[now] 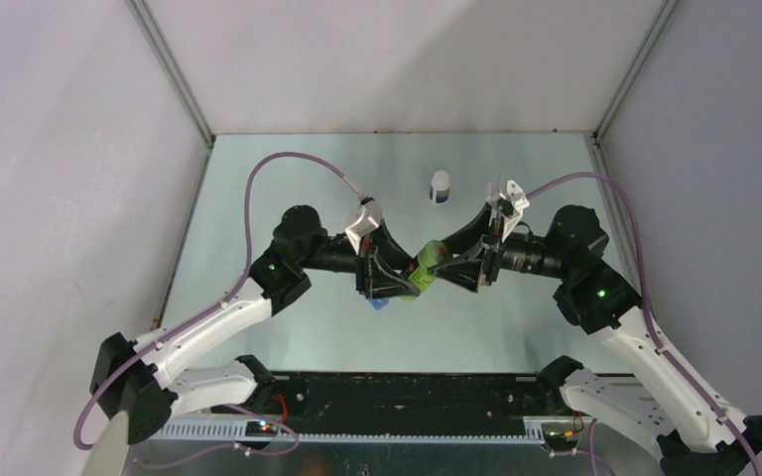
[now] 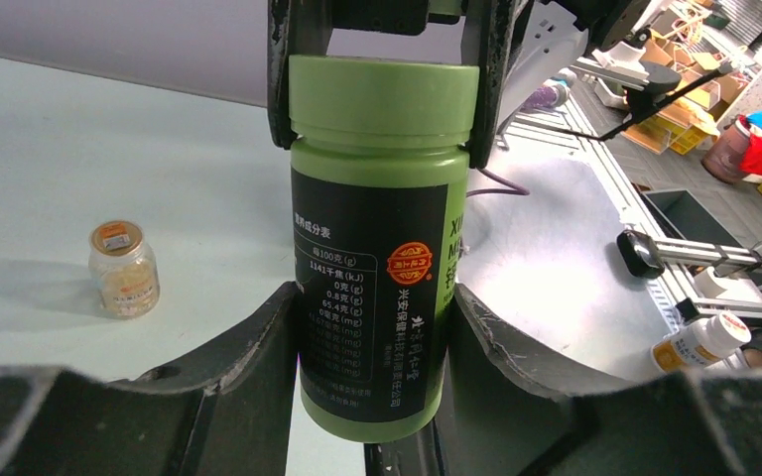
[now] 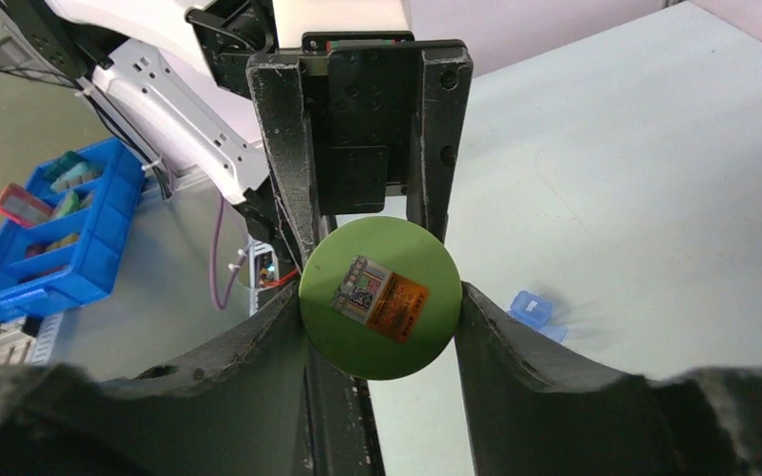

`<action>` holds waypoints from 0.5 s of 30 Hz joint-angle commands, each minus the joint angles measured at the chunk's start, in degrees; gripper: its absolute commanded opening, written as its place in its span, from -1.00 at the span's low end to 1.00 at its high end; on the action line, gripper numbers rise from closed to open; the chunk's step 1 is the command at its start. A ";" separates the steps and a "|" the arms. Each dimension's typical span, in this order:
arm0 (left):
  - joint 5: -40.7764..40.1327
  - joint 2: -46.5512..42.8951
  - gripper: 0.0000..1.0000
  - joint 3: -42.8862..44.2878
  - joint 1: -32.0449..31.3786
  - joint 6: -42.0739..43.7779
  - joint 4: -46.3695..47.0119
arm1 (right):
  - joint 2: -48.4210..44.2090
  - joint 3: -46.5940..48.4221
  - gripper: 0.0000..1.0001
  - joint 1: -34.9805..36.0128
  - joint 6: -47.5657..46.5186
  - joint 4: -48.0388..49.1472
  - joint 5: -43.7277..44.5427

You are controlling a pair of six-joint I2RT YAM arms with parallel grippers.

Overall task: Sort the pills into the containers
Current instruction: Unscrew the lid of the pill bottle.

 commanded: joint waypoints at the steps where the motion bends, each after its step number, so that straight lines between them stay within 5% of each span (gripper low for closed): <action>1: -1.79 -1.73 -1.00 -0.43 0.52 1.16 -0.96 | -2.48 1.40 0.46 0.36 0.09 3.63 -0.05; 3: -3.13 -1.79 -1.00 -0.42 0.47 1.27 -1.14 | -2.32 1.26 0.90 1.75 2.25 3.66 7.45; 4: -4.42 -1.90 -1.00 -0.31 0.47 1.37 -1.37 | -2.23 1.24 0.95 2.56 3.01 3.41 13.66; 11: -12.05 -2.16 -1.00 0.69 0.52 2.69 -4.13 | -0.20 0.53 0.99 11.66 14.26 2.94 46.16; 15: -14.84 -2.33 -1.00 0.87 0.53 2.72 -4.34 | 1.93 0.00 0.95 14.08 22.44 2.11 56.59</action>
